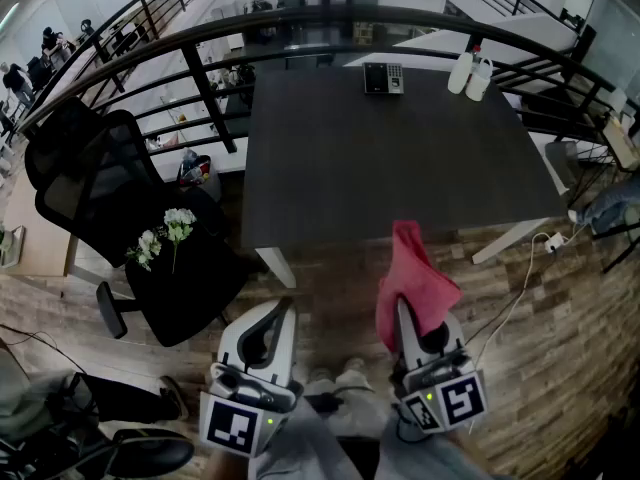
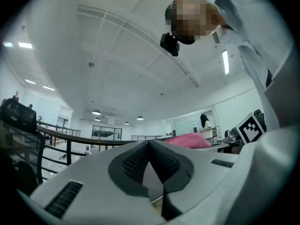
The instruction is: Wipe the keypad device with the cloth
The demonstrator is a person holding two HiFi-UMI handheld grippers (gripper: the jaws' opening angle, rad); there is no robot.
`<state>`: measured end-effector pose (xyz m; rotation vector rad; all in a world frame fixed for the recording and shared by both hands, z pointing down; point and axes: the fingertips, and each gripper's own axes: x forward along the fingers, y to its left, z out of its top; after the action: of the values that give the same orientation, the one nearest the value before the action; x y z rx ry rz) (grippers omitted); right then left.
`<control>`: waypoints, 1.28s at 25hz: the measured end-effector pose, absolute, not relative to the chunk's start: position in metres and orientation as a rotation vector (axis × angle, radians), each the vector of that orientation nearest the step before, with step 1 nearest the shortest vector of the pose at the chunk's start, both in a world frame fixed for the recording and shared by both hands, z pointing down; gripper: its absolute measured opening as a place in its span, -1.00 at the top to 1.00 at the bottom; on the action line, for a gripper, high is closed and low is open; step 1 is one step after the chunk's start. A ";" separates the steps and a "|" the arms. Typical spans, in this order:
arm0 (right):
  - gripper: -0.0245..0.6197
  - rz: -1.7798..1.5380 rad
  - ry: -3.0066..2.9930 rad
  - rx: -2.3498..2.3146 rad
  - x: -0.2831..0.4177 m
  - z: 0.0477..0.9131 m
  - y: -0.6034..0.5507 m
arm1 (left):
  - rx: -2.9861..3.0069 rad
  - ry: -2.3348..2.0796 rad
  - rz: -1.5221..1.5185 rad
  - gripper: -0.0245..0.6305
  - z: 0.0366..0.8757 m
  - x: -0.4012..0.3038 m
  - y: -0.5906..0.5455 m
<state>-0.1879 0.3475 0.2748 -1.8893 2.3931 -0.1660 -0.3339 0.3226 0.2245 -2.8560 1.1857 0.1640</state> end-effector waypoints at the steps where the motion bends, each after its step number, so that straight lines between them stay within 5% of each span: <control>1: 0.84 -0.165 2.393 -1.887 -0.188 0.275 0.347 | -2.856 1.183 0.162 0.92 0.225 -0.333 0.322; 32: 0.83 -0.151 2.333 -1.909 -0.122 0.276 0.343 | -2.818 1.166 0.105 0.92 0.218 -0.268 0.307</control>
<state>-0.1221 0.3430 0.2755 -1.9091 2.3332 -0.1505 -0.2682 0.3074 0.2182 -2.8181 1.1655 0.1048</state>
